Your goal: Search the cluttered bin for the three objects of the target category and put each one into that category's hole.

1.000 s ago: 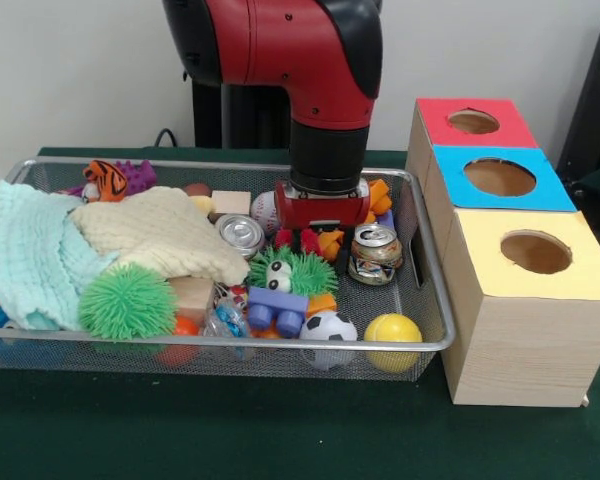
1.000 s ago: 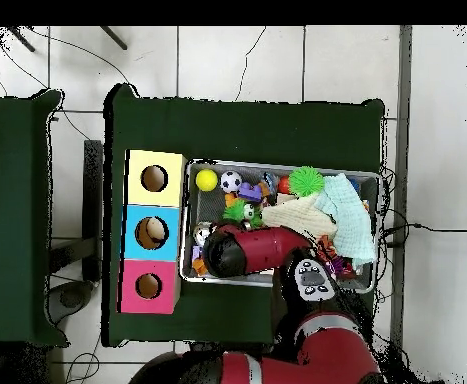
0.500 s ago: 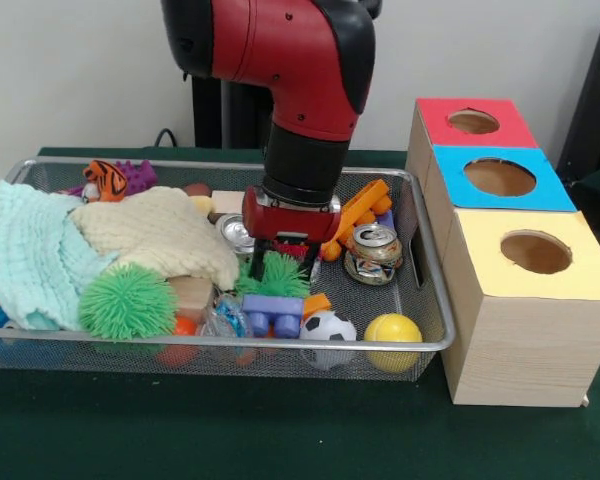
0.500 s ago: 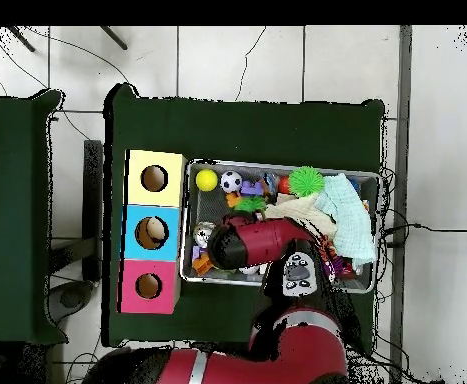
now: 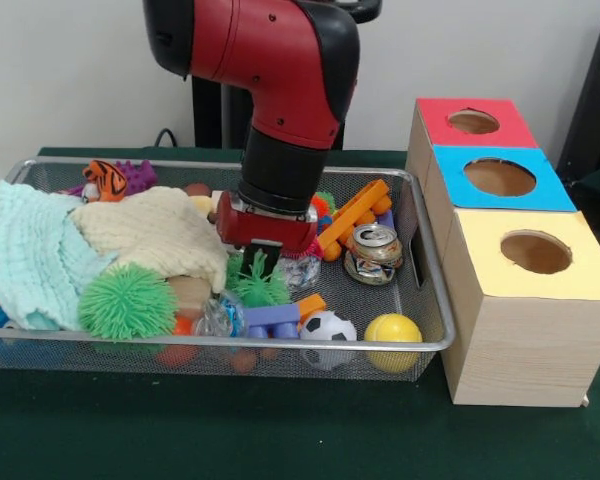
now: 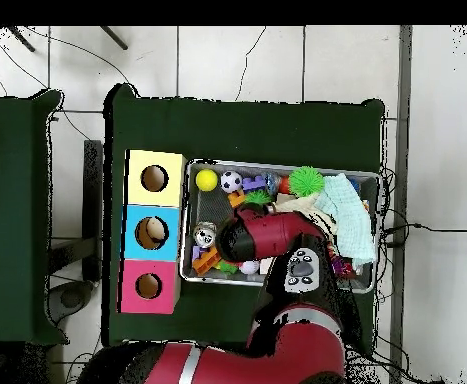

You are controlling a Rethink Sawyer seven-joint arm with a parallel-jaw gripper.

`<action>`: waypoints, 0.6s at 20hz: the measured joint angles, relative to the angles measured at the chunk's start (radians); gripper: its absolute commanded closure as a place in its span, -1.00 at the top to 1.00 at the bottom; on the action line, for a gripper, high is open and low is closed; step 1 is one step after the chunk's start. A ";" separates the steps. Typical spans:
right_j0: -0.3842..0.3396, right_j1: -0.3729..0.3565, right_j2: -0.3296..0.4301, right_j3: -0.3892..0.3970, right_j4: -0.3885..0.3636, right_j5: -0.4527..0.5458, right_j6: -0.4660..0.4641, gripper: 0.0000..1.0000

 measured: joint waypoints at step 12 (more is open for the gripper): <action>-0.040 -0.179 0.014 0.079 0.051 0.200 0.000 -1.00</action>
